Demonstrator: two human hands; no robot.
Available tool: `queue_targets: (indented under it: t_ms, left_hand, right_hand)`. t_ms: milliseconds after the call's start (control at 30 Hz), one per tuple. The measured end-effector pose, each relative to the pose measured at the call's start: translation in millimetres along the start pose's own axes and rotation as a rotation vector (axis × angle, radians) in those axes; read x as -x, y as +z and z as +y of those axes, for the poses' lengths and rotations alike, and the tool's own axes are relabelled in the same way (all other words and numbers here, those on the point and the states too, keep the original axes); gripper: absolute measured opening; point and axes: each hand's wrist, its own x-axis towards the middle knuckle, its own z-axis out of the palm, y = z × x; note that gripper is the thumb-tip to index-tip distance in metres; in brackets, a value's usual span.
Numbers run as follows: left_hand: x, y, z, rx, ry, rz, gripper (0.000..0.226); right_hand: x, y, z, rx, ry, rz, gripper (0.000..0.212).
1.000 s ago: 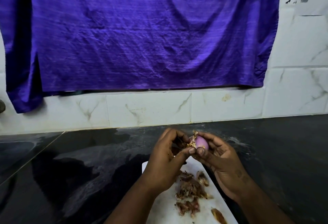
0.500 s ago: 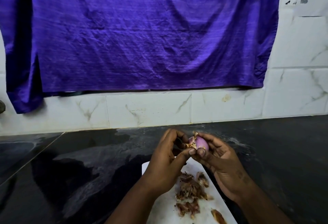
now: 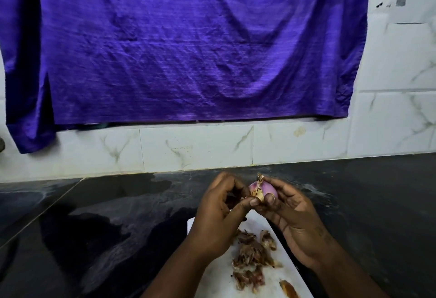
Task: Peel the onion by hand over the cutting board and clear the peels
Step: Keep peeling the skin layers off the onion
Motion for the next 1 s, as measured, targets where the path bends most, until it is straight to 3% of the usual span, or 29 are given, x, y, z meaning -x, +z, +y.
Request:
queue_targets:
  t_ms: [167,400,600,700,733,800,933,1000]
  left_hand:
    - [1.2,-0.4,3.2,0.118,-0.069,0.010,0.041]
    - [-0.8,-1.2,5.9,0.085,-0.077,-0.044,0.016]
    - [0.2,1.1,5.4,0.075,-0.079,-0.012,0.016]
    - [0.7,2.0,9.4,0.085,-0.081,0.014,0.019]
    - [0.1,1.7,10.4,0.081,-0.067,0.026,0.028]
    - [-0.8,0.6,10.4,0.064,-0.016,0.023,0.042]
    - [-2.5,0.6,7.1,0.034,0.029,0.014,0.025]
    - [-3.0,1.4,7.2,0.017,0.046,0.047,0.024]
  right_hand:
    - [-0.9,-0.7,-1.3,-0.009,0.008,0.008,0.075]
    - [-0.2,-0.8,-1.3,-0.008,0.031,-0.039,0.079]
    - [-0.2,-1.7,-0.1,-0.031,0.032,-0.047,0.078]
    - [0.6,-1.8,-0.1,-0.056,0.040,-0.028,0.055]
    - [0.5,-3.1,0.9,-0.057,0.042,-0.024,0.041]
    - [1.0,-3.5,1.0,-0.041,0.049,-0.027,0.034]
    - [-0.7,-3.3,0.5,-0.014,0.039,-0.024,0.075]
    - [-1.5,-4.3,1.6,-0.013,0.032,-0.021,0.079]
